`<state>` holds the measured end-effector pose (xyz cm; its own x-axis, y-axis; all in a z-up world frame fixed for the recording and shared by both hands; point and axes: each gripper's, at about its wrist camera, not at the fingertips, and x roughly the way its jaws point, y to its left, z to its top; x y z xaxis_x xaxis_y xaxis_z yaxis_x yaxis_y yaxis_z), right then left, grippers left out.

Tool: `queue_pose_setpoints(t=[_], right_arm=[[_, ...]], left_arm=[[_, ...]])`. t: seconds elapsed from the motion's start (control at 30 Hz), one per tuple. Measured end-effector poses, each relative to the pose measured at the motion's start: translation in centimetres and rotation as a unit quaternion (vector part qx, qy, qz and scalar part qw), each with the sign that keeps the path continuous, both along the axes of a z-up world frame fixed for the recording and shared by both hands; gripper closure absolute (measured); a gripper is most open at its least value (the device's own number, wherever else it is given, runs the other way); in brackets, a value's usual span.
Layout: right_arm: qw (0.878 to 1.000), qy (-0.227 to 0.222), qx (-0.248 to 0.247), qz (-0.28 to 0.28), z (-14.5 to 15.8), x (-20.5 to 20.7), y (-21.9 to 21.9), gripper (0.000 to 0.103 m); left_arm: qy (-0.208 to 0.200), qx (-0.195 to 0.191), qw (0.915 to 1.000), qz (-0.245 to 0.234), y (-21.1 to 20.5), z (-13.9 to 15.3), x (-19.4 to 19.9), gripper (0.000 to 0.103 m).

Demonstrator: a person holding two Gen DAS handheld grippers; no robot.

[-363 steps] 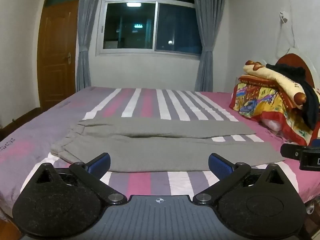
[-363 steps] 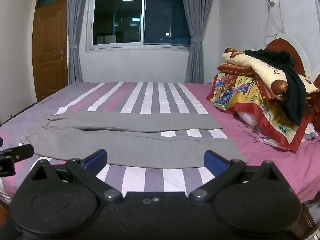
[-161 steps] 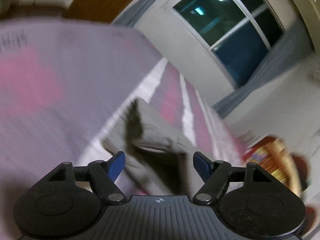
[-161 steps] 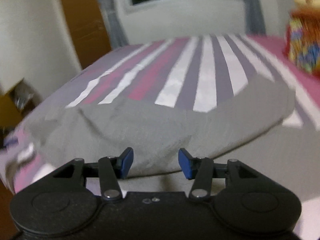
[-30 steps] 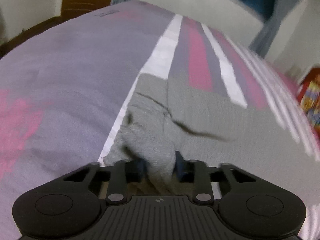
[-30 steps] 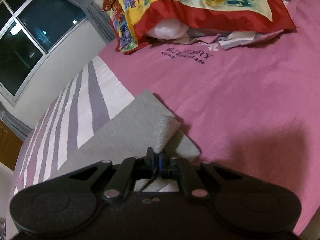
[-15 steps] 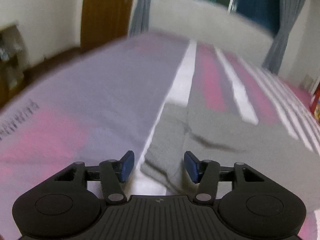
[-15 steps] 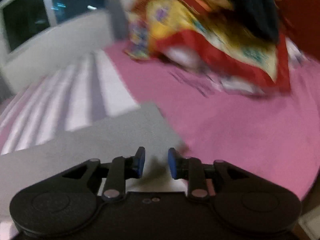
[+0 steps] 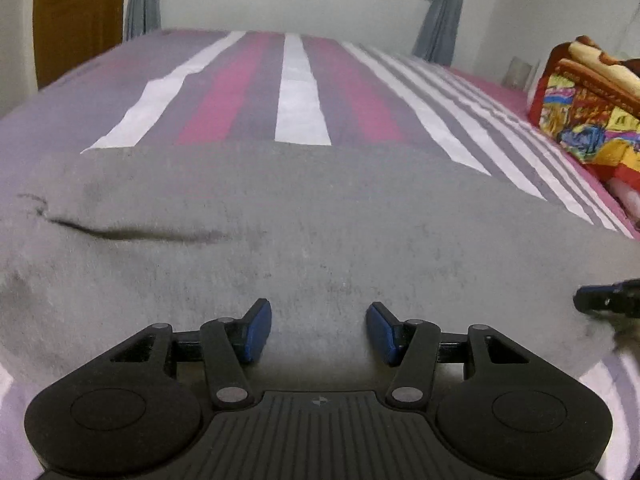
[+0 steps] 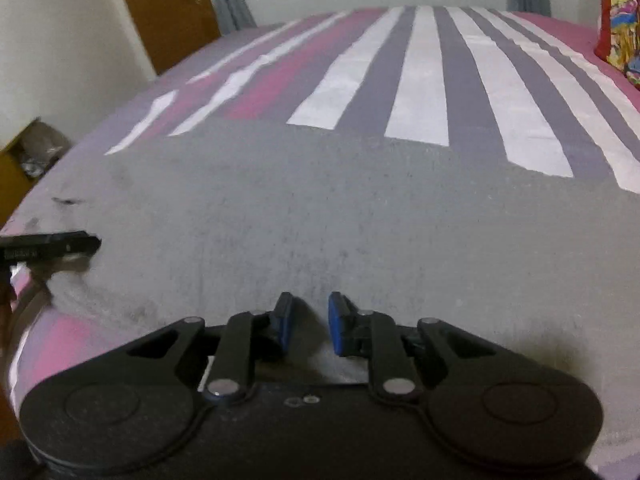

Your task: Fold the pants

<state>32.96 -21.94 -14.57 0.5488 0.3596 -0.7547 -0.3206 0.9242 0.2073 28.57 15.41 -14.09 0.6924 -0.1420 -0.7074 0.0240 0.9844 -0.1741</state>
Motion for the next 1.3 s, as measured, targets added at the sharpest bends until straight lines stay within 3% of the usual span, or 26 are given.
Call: queue_pose_setpoints(t=[0.1, 0.17, 0.23, 0.27, 0.3, 0.37, 0.43, 0.53, 0.6, 0.63, 0.67, 0.73, 0.8, 0.87, 1.0, 1.07, 1.1, 1.17, 1.23, 1.27, 1.3], right_arm=[[0.998, -0.049, 0.026, 0.035, 2.6, -0.3, 1.7, 0.079], [0.996, -0.059, 0.028, 0.056, 2.9, 0.8, 4.1, 0.079], [0.996, -0.044, 0.033, 0.07, 1.9, 2.4, 6.6, 0.079], [0.997, -0.023, 0.032, 0.072, 1.1, 3.7, 7.6, 0.079], [0.998, 0.005, 0.017, 0.063, -0.3, 5.1, 8.5, 0.079], [0.999, -0.001, 0.022, 0.049, -0.1, 6.4, 9.0, 0.081], [0.996, -0.03, 0.075, 0.043, 1.6, 7.5, 8.6, 0.078], [0.991, -0.019, 0.129, 0.023, 2.1, 10.4, 9.2, 0.076], [0.991, 0.0, 0.133, 0.019, 1.2, 12.1, 10.3, 0.076], [0.991, 0.01, 0.133, 0.024, 0.6, 12.6, 10.9, 0.077], [0.991, 0.027, 0.126, 0.03, -0.3, 13.2, 11.5, 0.078], [0.993, 0.042, 0.105, 0.035, -1.6, 13.8, 11.5, 0.09], [0.99, 0.046, 0.134, 0.025, -1.0, 13.0, 8.8, 0.089], [0.991, 0.024, 0.134, 0.016, -0.3, 11.3, 4.7, 0.079], [0.991, -0.002, 0.125, -0.038, -0.2, 7.6, -9.1, 0.071], [0.986, -0.002, 0.128, -0.109, -0.4, 5.7, -17.3, 0.076], [0.979, 0.001, 0.137, -0.152, -0.3, 4.5, -21.6, 0.085], [0.964, -0.007, 0.118, -0.237, -0.1, 1.9, -28.8, 0.086], [0.942, -0.007, 0.104, -0.319, 0.1, -0.8, -34.4, 0.088], [0.931, -0.008, 0.119, -0.345, 0.7, -2.4, -36.3, 0.082], [0.921, -0.032, 0.13, -0.365, 1.7, -4.4, -37.5, 0.065]], left_arm=[[-0.058, -0.009, 0.9982, -0.013, 0.4, 2.9, -0.8, 0.049], [-0.053, 0.001, 0.9984, -0.022, -0.1, 3.0, 1.1, 0.049], [-0.019, 0.013, 0.9995, -0.023, 0.1, 1.5, 3.9, 0.043], [0.013, 0.018, 0.9995, -0.021, 0.4, 0.1, 5.3, 0.037], [0.016, 0.016, 0.9994, -0.024, 0.6, -0.8, 6.0, 0.036], [0.037, 0.013, 0.9988, -0.028, 0.5, 0.2, 7.4, 0.036], [-0.013, 0.007, 0.9988, -0.047, 0.6, 2.7, 7.3, 0.036], [-0.025, 0.063, 0.9976, -0.017, 1.5, 3.4, 8.7, 0.036], [-0.015, 0.055, 0.9981, 0.022, 3.3, 2.5, 10.0, 0.033], [0.002, 0.057, 0.9975, 0.042, 4.2, 1.2, 10.5, 0.025], [0.019, 0.069, 0.9964, 0.047, 4.4, 0.0, 11.3, 0.018], [0.011, 0.066, 0.9972, 0.034, 4.8, -0.9, 10.8, 0.017], [0.004, 0.056, 0.9977, 0.037, 5.0, 0.1, 10.1, 0.017], [-0.005, 0.047, 0.9983, 0.032, 5.9, 0.3, 8.3, 0.017], [-0.015, 0.043, 0.9988, 0.017, 8.1, 0.7, 5.4, 0.017], [-0.009, 0.037, 0.9992, 0.014, 8.9, 0.8, 4.2, 0.017], [-0.004, 0.038, 0.9991, 0.016, 9.3, 0.8, 3.4, 0.017], [0.005, 0.049, 0.9987, 0.013, 9.2, 0.4, 3.1, 0.017], [0.017, 0.062, 0.9977, 0.019, 8.7, 0.2, 2.4, 0.017], [0.016, 0.059, 0.9978, 0.026, 8.4, 0.5, 2.2, 0.017], [0.011, 0.038, 0.9988, 0.028, 8.2, 1.0, 1.8, 0.017]])
